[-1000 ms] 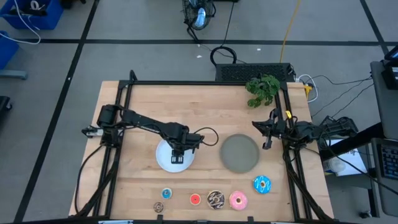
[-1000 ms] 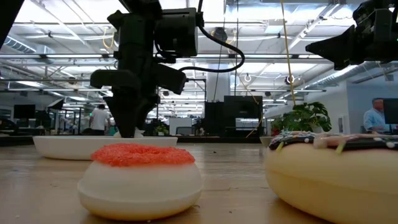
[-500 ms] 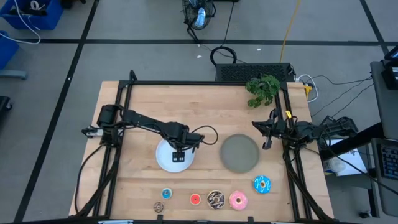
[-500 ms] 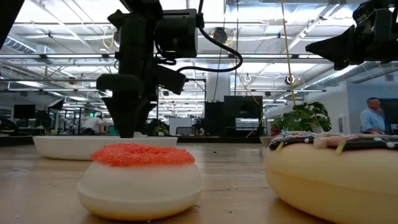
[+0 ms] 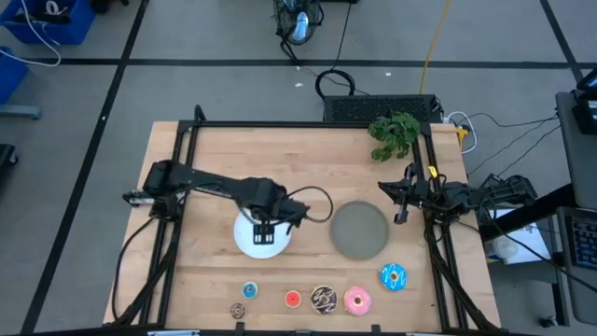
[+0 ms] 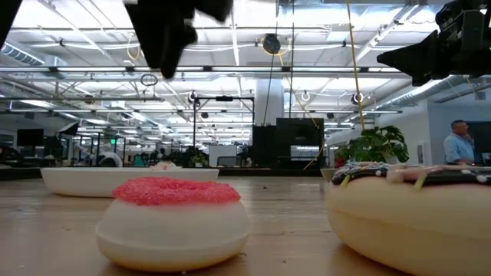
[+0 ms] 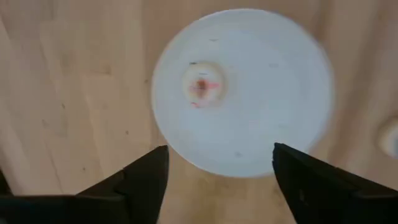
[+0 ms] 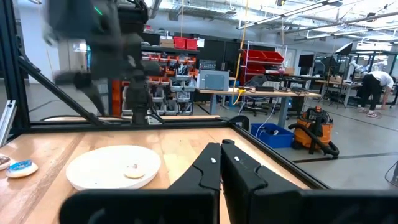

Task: Pick & Place donuts
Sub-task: Put the small blue donut on the white plate

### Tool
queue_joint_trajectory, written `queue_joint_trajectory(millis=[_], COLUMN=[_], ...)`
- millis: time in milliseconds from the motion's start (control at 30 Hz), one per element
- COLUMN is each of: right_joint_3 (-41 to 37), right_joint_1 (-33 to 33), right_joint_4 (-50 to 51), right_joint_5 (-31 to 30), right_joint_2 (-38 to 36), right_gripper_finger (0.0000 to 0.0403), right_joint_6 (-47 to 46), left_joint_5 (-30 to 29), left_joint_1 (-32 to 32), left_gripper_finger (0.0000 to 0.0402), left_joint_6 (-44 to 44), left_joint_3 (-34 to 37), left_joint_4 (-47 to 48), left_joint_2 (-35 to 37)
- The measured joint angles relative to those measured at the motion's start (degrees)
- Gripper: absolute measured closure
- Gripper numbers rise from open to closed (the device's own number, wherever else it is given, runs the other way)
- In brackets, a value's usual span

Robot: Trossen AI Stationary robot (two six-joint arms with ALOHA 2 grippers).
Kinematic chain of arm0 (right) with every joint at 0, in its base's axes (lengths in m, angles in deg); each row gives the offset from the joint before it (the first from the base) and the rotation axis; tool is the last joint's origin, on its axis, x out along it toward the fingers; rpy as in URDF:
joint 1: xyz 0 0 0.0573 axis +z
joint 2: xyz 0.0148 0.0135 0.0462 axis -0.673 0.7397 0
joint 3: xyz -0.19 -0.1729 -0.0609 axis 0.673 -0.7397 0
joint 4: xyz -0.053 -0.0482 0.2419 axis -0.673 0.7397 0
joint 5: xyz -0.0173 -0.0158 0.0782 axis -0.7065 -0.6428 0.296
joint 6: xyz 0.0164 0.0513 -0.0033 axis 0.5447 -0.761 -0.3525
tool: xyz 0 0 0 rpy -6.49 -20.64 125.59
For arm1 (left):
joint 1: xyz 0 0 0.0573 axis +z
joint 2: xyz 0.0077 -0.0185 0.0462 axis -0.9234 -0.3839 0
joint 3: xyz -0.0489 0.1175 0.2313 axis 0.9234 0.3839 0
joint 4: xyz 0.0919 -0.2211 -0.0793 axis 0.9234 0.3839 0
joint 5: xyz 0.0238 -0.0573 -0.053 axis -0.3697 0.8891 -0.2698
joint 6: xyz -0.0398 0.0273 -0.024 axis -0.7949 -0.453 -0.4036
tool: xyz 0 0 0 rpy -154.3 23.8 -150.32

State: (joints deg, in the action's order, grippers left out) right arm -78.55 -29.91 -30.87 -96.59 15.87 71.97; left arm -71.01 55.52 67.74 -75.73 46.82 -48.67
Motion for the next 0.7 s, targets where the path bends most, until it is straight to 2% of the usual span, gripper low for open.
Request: queue_joint_trajectory(millis=[100, 200, 333, 500, 600, 700], right_joint_3=[0.0, 0.0, 0.0, 0.0, 0.0, 0.0], right_joint_1=[0.0, 0.0, 0.0, 0.0, 0.0, 0.0], right_joint_4=[0.0, 0.0, 0.0, 0.0, 0.0, 0.1], right_joint_5=[0.0, 0.0, -0.2, -0.2, -0.3, -0.3], right_joint_2=[0.0, 0.0, 0.0, 0.0, 0.1, 0.3], right_gripper_finger=[0.0403, 0.0403, 0.0403, 0.0403, 0.0403, 0.0403], right_joint_6=[0.0, 0.0, 0.8, 1.4, 1.4, 1.3], left_joint_5=[-0.2, -1.6, -5.2, -4.8, -4.3, -2.1], left_joint_1=[-4.7, -9.5, -16.7, -24.1, -27.7, -29.9], left_gripper_finger=[0.0171, 0.0218, 0.0288, 0.0386, 0.039, 0.039], left_joint_6=[-1.7, -7.2, -16.5, -29.4, -34.7, -35.7], left_joint_3=[-4.0, -4.5, -0.2, 8.0, 12.0, 15.1], left_joint_4=[0.8, 0.5, 0.6, -2.1, -7.7, -14.8], left_joint_2=[1.7, 4.3, 8.6, 12.3, 12.4, 12.1])
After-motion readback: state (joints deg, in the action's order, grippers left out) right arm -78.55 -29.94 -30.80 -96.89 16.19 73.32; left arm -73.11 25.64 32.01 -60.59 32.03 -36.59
